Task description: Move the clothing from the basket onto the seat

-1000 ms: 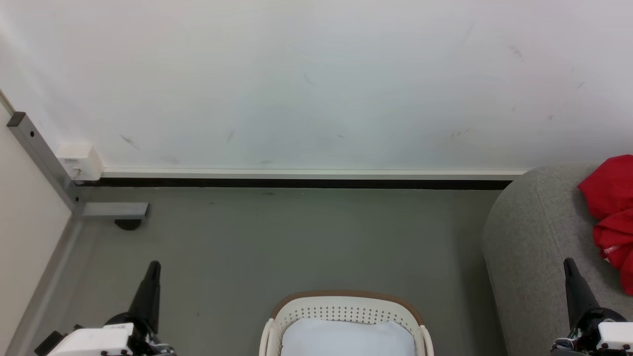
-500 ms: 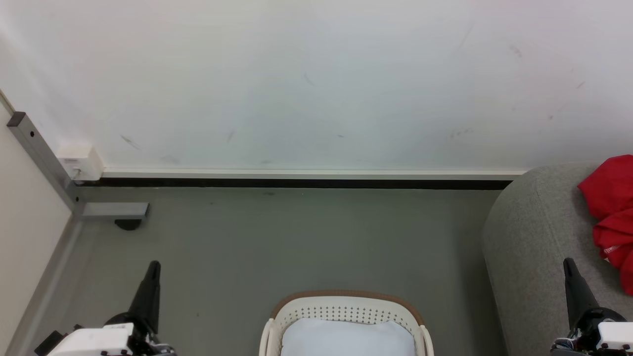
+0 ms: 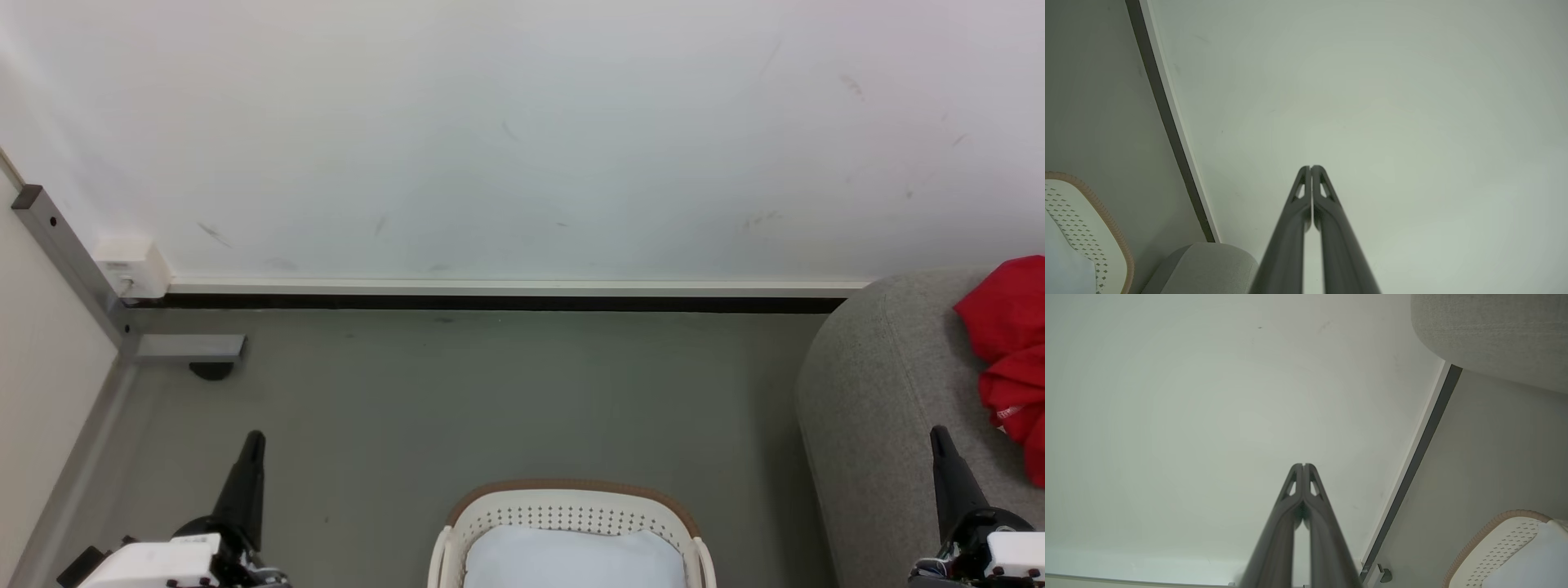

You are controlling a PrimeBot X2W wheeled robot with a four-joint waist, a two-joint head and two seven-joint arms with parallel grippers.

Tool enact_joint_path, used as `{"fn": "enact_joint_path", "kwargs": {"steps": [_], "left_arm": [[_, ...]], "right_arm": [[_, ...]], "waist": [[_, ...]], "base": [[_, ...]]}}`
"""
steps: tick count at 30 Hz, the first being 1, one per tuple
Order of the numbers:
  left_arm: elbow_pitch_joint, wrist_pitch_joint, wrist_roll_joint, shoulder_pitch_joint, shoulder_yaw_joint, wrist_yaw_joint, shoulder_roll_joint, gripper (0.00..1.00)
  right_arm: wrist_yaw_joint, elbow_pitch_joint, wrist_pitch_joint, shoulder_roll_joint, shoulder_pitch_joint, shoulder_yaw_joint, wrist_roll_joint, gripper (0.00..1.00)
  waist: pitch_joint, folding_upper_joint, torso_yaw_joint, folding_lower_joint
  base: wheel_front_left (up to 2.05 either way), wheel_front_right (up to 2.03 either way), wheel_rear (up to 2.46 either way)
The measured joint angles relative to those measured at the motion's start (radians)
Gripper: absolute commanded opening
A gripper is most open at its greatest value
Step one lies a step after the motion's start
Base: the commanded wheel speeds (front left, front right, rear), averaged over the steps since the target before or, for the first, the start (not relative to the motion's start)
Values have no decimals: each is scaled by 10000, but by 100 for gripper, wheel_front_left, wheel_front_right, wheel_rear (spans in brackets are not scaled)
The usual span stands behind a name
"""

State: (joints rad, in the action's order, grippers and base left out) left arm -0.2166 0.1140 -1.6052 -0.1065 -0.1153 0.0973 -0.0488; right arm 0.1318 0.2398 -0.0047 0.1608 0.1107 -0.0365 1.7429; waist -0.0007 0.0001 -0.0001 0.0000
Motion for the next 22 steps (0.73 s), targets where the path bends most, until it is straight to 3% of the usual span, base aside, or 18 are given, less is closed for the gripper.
{"fn": "enact_joint_path", "kwargs": {"steps": [22], "left_arm": [[0, 0, 0, 0, 0, 0, 2, 0]], "right_arm": [[0, -13, -52, 25, 0, -50, 25, 0]], "waist": [[0, 0, 0, 0]], "base": [[0, 0, 0]]}}
